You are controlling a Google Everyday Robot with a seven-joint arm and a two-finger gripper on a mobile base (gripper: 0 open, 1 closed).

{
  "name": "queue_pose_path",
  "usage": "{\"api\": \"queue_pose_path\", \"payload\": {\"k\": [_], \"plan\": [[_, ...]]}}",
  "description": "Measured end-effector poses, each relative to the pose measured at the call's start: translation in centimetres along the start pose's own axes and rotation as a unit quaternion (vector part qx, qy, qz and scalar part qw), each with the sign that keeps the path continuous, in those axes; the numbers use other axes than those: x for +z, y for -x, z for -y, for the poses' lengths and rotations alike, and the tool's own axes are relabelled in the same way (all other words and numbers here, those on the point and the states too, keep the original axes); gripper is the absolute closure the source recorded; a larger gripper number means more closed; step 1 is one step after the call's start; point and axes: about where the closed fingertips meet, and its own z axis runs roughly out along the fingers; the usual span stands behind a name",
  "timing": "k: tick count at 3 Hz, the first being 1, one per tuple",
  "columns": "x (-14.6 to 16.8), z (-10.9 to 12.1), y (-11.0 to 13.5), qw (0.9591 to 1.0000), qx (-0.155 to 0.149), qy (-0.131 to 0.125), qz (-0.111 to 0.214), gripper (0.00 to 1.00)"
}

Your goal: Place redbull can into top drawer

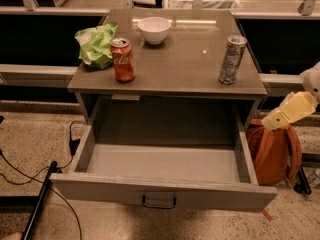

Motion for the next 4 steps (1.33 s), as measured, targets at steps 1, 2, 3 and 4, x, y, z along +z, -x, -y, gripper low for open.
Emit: {"api": "queue_pose_path", "payload": {"k": [1, 2, 3, 4], "plan": [[0.6, 1.3, 3.2, 0.9992, -0.024, -0.007, 0.031, 0.0], [0.9, 4.0, 6.9, 0.9939, -0.042, -0.016, 0.1, 0.0], [2.7, 6.3, 11.9, 0.9819, -0.057, 0.004, 0.18, 0.0], [5.3, 6.7, 15.1, 0.9647, -0.035, 0.061, 0.254, 0.0]]}}
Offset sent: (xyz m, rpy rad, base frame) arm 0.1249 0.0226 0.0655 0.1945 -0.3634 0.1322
